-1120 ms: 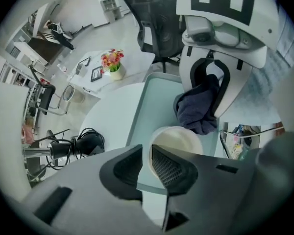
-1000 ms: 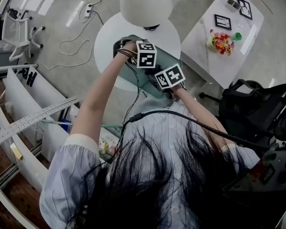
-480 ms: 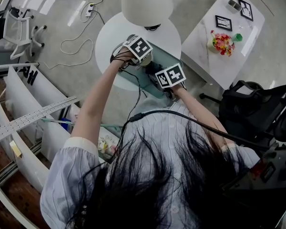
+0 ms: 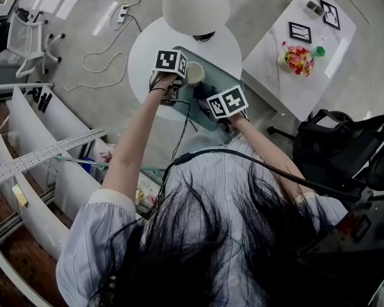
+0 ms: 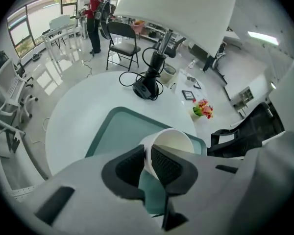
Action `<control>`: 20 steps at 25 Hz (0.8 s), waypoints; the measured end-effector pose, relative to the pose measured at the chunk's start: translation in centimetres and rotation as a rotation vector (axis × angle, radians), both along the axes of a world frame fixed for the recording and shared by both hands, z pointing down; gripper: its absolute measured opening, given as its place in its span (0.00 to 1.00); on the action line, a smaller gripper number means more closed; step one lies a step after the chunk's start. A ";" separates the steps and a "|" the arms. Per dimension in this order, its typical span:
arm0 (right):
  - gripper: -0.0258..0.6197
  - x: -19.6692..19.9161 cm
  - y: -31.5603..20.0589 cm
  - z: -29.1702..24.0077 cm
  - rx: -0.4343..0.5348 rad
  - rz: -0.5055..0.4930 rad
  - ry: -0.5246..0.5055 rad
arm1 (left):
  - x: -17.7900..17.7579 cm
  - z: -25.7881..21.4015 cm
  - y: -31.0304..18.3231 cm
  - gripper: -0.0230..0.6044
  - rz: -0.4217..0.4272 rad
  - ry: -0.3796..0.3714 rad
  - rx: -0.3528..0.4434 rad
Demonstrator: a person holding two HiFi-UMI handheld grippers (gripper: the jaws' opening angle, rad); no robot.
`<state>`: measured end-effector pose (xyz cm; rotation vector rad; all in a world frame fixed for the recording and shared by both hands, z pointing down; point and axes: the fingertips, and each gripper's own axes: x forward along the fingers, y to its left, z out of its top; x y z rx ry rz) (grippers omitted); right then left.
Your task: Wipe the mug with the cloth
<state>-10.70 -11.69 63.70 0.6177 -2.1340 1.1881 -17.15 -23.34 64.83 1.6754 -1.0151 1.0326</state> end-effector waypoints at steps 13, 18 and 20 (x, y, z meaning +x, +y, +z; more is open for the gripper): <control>0.18 3.3 1.3 -1.8 0.007 0.026 -0.048 | -1.2 -4.1 0.9 0.12 -0.048 -0.051 0.183; 0.18 4.9 2.2 -3.4 0.024 0.035 -0.072 | -0.9 -6.8 3.1 0.12 -0.129 -0.004 0.261; 0.18 5.6 2.4 -4.1 0.054 0.022 -0.068 | -0.2 -7.5 4.5 0.12 -0.189 0.056 0.274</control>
